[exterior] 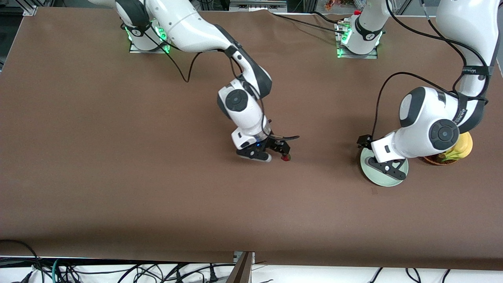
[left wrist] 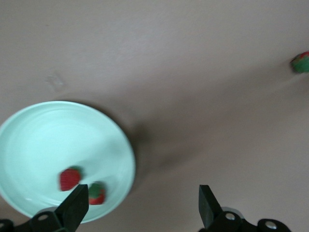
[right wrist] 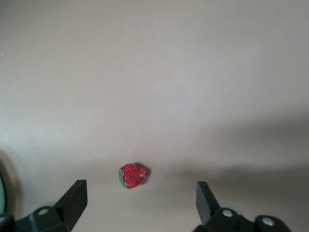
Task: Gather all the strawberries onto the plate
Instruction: 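Place the last strawberry mid-table with the right gripper while the left gripper withdraws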
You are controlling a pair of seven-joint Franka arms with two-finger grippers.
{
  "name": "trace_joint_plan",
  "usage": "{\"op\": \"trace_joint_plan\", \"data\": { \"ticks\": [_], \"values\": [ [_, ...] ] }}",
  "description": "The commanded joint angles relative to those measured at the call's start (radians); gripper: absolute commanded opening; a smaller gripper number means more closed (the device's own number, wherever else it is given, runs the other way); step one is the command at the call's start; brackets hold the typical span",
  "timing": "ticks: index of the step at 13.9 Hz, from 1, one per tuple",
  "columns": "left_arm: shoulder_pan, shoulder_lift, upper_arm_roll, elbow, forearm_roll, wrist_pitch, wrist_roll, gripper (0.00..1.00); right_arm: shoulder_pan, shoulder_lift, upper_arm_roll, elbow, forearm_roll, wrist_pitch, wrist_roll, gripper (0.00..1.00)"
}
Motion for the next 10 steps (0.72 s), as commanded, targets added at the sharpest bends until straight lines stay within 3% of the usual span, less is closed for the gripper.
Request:
{"op": "trace_joint_plan", "data": {
  "ticks": [1, 6, 10],
  "values": [
    [-0.003, -0.002, -0.078, 0.005, -0.020, -0.017, -0.187, 1.00, -0.120, -0.101, 0.016, -0.018, 0.012, -0.225, -0.179, 1.00],
    [-0.130, 0.059, -0.106, -0.009, -0.018, 0.102, -0.474, 1.00, -0.260, -0.201, -0.033, -0.018, -0.031, -0.632, -0.437, 1.00],
    [-0.230, 0.143, -0.100, -0.010, -0.003, 0.263, -0.712, 1.00, -0.280, -0.270, -0.186, -0.018, -0.071, -0.831, -0.617, 1.00]
  ]
}}
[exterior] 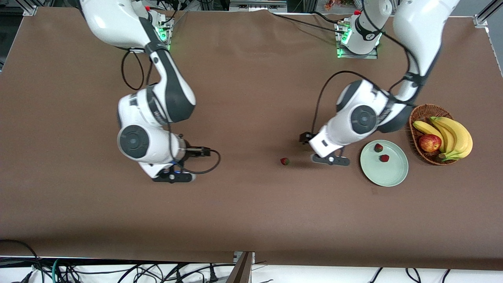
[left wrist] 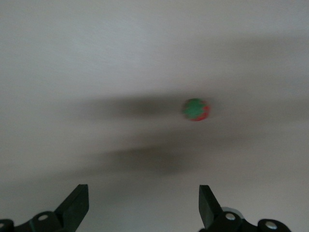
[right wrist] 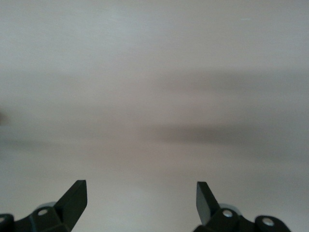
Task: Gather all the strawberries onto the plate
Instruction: 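Grasp the last strawberry with the left gripper and lift it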
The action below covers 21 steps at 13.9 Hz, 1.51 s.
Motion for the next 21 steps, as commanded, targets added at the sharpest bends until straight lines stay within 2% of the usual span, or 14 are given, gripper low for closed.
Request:
{"op": "trace_joint_plan", "data": {
  "ticks": [1, 2, 4, 6, 8, 9, 10, 12, 14, 17, 19, 21],
  "values": [
    [-0.050, 0.052, 0.012, 0.008, 0.001, 0.096, -0.089, 1.00, 0.003, -0.061, -0.105, -0.021, -0.018, -0.126, -0.098, 1.00],
    [-0.067, 0.075, 0.017, 0.011, 0.021, 0.142, -0.129, 1.00, -0.009, -0.084, -0.125, -0.023, -0.022, -0.161, -0.154, 1.00],
    [-0.106, 0.110, 0.020, 0.020, 0.113, 0.171, -0.224, 1.00, -0.095, -0.136, -0.116, -0.027, -0.038, -0.227, -0.206, 1.00],
    [-0.144, 0.131, 0.021, 0.037, 0.194, 0.174, -0.321, 1.00, -0.175, -0.210, -0.070, -0.030, -0.093, -0.316, -0.205, 1.00],
    [-0.160, 0.158, 0.021, 0.072, 0.212, 0.174, -0.358, 1.00, -0.270, -0.327, 0.052, -0.081, -0.220, -0.335, -0.197, 1.00],
    [-0.178, 0.170, 0.028, 0.089, 0.212, 0.174, -0.358, 1.00, -0.342, -0.401, 0.132, -0.133, -0.260, -0.333, -0.197, 1.00],
    [-0.207, 0.190, 0.046, 0.124, 0.212, 0.176, -0.358, 1.00, -0.400, -0.459, 0.181, -0.176, -0.265, -0.336, -0.199, 1.00],
    [-0.300, 0.217, 0.122, 0.173, 0.210, 0.176, -0.361, 1.00, -0.431, -0.547, 0.191, -0.242, -0.276, -0.361, -0.202, 1.00],
    [-0.379, 0.231, 0.193, 0.184, 0.207, 0.180, -0.393, 1.00, -0.463, -0.601, 0.191, -0.248, -0.281, -0.392, -0.206, 1.00],
    [-0.377, 0.231, 0.216, 0.193, 0.216, 0.203, -0.373, 1.00, -0.488, -0.676, 0.192, -0.251, -0.281, -0.347, -0.203, 1.00],
    [-0.374, 0.224, 0.250, 0.193, 0.292, 0.213, -0.340, 1.00, -0.496, -0.722, 0.191, -0.288, -0.284, -0.365, -0.205, 1.00],
    [-0.344, 0.222, 0.250, 0.187, 0.323, 0.211, -0.340, 1.00, -0.507, -0.741, 0.196, -0.308, -0.285, -0.372, -0.214, 1.00]
  ]
}}
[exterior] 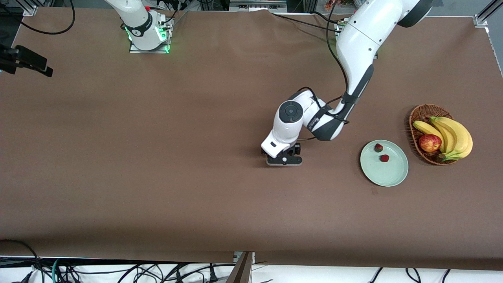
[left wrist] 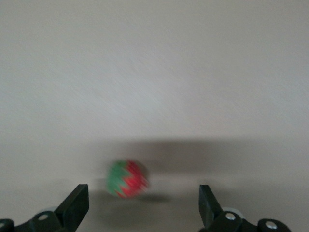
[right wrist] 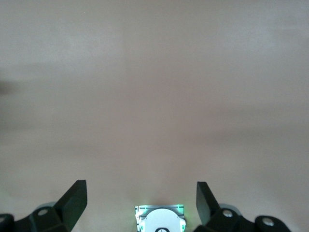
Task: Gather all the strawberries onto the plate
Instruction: 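Grasp the last strawberry with the left gripper and lift it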
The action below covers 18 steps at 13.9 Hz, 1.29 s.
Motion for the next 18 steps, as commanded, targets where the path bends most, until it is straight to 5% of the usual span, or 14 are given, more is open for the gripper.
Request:
{"op": "trace_joint_plan", "data": {
  "ticks": [1, 5, 6, 7, 8, 10, 15, 18],
  "values": [
    [0.020, 0.008, 0.003, 0.014, 0.039, 0.001, 0.024, 1.00, -0.029, -0.054, 0.050, -0.067, -0.024, -0.002, -0.015, 1.00],
    [0.010, 0.042, 0.003, 0.017, 0.039, 0.018, 0.021, 1.00, -0.039, -0.052, 0.075, -0.087, -0.033, -0.009, -0.021, 1.00],
    [0.011, 0.042, 0.003, 0.014, 0.039, 0.032, 0.024, 0.92, -0.041, -0.052, 0.086, -0.087, -0.042, -0.007, -0.021, 1.00],
    [0.014, 0.041, 0.003, 0.014, 0.039, 0.032, 0.023, 0.49, -0.041, -0.051, 0.087, -0.090, -0.042, -0.009, -0.021, 1.00],
    [0.016, 0.041, 0.003, 0.017, 0.039, 0.032, 0.023, 0.28, -0.040, -0.051, 0.089, -0.095, -0.042, -0.007, -0.021, 1.00],
    [0.019, 0.033, 0.003, 0.017, 0.037, 0.030, 0.023, 0.10, -0.041, -0.046, 0.093, -0.094, -0.044, -0.001, -0.024, 1.00],
    [0.060, -0.031, -0.009, 0.019, 0.034, -0.052, 0.023, 0.10, -0.039, -0.014, 0.089, -0.074, -0.059, -0.001, -0.024, 1.00],
    [0.112, -0.097, -0.017, 0.019, -0.007, -0.181, 0.195, 0.10, -0.041, -0.012, 0.087, -0.074, -0.056, -0.001, -0.026, 1.00]
  ]
}}
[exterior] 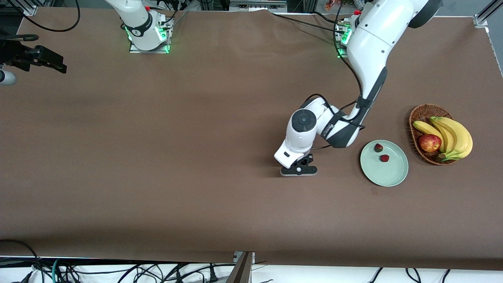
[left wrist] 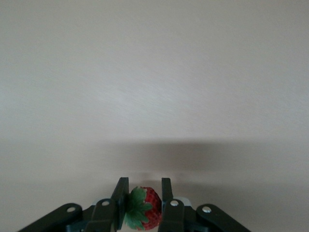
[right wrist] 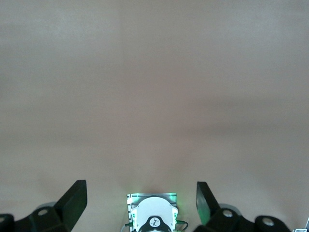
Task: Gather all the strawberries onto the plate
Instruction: 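Carry the strawberry over the plate and open the left gripper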
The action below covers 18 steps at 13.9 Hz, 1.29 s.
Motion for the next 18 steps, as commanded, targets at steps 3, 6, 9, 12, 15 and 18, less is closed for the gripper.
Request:
{"op": "trace_joint_plan", "data": {
  "ticks": [3, 6, 9, 12, 15, 18],
  "values": [
    [0.125, -0.114, -0.018, -0.014, -0.092, -0.193, 0.383, 0.10, -0.011, 0.002, 0.015, 0.002, -0.015, 0.004, -0.015, 1.00],
    [0.220, -0.128, -0.018, -0.018, -0.111, -0.285, 0.681, 0.13, -0.011, 0.011, 0.013, 0.005, -0.015, 0.013, -0.021, 1.00],
    [0.310, -0.128, -0.016, -0.046, -0.111, -0.312, 0.882, 0.17, -0.011, 0.027, 0.013, 0.029, -0.016, 0.013, -0.021, 1.00],
    [0.404, -0.128, -0.015, -0.086, -0.107, -0.310, 1.040, 0.17, -0.012, 0.031, 0.013, 0.040, -0.016, 0.013, -0.023, 1.00],
    [0.456, -0.125, -0.016, -0.097, -0.107, -0.306, 1.110, 0.30, -0.012, 0.031, 0.013, 0.042, -0.016, 0.013, -0.023, 1.00],
    [0.465, -0.134, -0.018, -0.092, -0.107, -0.310, 1.110, 1.00, -0.012, 0.031, 0.013, 0.042, -0.027, 0.013, -0.021, 1.00]
  ]
}}
